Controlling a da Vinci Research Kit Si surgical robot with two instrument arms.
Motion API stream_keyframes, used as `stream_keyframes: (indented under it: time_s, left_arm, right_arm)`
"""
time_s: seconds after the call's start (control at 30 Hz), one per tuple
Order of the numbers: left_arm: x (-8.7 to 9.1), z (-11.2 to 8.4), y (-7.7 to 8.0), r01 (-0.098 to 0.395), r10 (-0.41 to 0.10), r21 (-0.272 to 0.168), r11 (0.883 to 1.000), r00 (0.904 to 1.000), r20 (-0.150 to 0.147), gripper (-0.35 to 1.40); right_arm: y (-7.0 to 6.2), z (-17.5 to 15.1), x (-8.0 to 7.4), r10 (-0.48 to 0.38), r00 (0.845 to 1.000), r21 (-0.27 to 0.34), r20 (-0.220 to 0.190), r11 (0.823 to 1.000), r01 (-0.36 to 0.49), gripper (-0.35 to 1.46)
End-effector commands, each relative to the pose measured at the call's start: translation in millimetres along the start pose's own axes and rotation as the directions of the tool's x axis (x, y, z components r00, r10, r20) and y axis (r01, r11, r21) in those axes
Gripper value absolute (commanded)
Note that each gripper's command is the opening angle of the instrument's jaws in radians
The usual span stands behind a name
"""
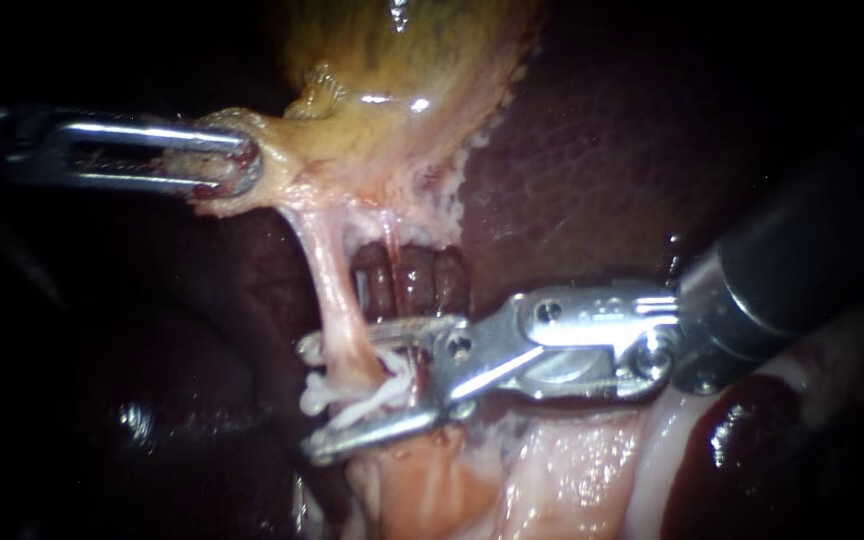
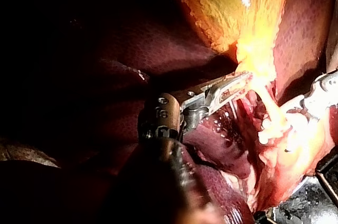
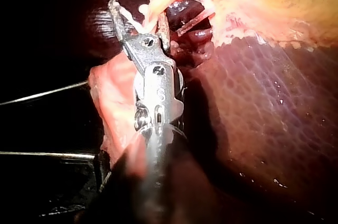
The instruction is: Clipping second clip left tube
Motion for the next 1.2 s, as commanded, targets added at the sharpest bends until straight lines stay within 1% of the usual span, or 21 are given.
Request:
stream_keyframes:
  time_s: [0.03,0.2,0.27,0.37,0.43,0.53,0.57,0.6,0.67,0.8,0.93,1.13,1.17,1.2]
  left_arm:
    - [0.0,0.0,0.0,0.0,0.0,-0.001,1.0,1.0,0.0,-0.35]
    - [0.0,0.0,0.0,0.0,0.0,-0.001,1.0,1.0,0.0,-0.35]
    - [0.0,0.0,0.0,0.0,0.0,-0.001,1.0,1.0,0.0,-0.35]
    - [0.0,0.0,0.0,0.0,0.0,-0.001,1.0,1.0,0.0,-0.35]
    - [0.0,0.0,0.0,0.0,0.0,-0.001,1.0,1.0,0.0,-0.35]
    - [0.0,0.0,0.0,0.0,0.0,-0.001,1.0,1.0,0.0,-0.35]
    - [0.0,0.0,0.0,0.0,0.0,-0.001,1.0,1.0,0.0,-0.35]
    - [0.0,0.0,0.0,0.0,0.0,-0.001,1.0,1.0,0.0,-0.35]
    - [0.0,0.0,0.0,0.0,0.0,-0.001,1.0,1.0,0.0,-0.35]
    - [0.0,0.0,0.0,0.0,0.0,-0.001,1.0,1.0,0.0,-0.35]
    - [0.0,0.0,0.0,0.0,0.0,-0.001,1.0,1.0,0.0,-0.35]
    - [0.1,0.1,0.0,0.0,0.0,-0.001,1.0,1.0,0.0,-0.35]
    - [0.1,0.1,0.0,0.0,0.0,-0.001,1.0,1.0,0.0,-0.35]
    - [0.1,0.2,0.0,0.0,0.0,-0.001,1.0,1.0,0.0,-0.35]
  right_arm:
    - [0.0,0.0,-0.1,-0.001,1.0,0.0,0.0,1.0,0.001,0.35]
    - [0.1,-0.3,-0.4,0.005,1.0,0.002,0.0,1.0,-0.005,0.22]
    - [0.1,-0.4,-0.4,0.016,1.0,-0.001,0.0,1.0,-0.016,0.14]
    - [0.1,-0.5,-0.5,0.028,1.0,0.01,0.0,1.0,-0.028,-0.01]
    - [0.1,-0.6,-0.5,0.038,0.999,0.024,0.001,0.999,-0.038,-0.17]
    - [0.1,-0.6,-0.5,0.05,0.999,0.043,0.003,0.998,-0.05,-0.33]
    - [0.1,-0.6,-0.5,0.059,0.998,0.052,0.004,0.997,-0.059,-0.35]
    - [0.1,-0.6,-0.4,0.063,0.998,0.061,0.006,0.996,-0.064,-0.35]
    - [0.1,-0.6,-0.4,0.06,0.998,0.062,0.006,0.996,-0.06,-0.35]
    - [0.2,-0.6,-0.5,0.082,0.997,0.056,0.006,0.995,-0.082,-0.35]
    - [0.2,-0.7,-0.6,0.082,0.996,0.053,0.039,0.995,-0.084,-0.35]
    - [0.3,-0.7,-0.6,0.082,0.996,0.052,0.041,0.995,-0.084,-0.35]
    - [0.3,-0.7,-0.7,0.088,0.995,0.051,0.042,0.995,-0.09,-0.2]
    - [0.4,-0.8,-0.8,0.088,0.995,0.051,0.042,0.995,-0.09,-0.01]
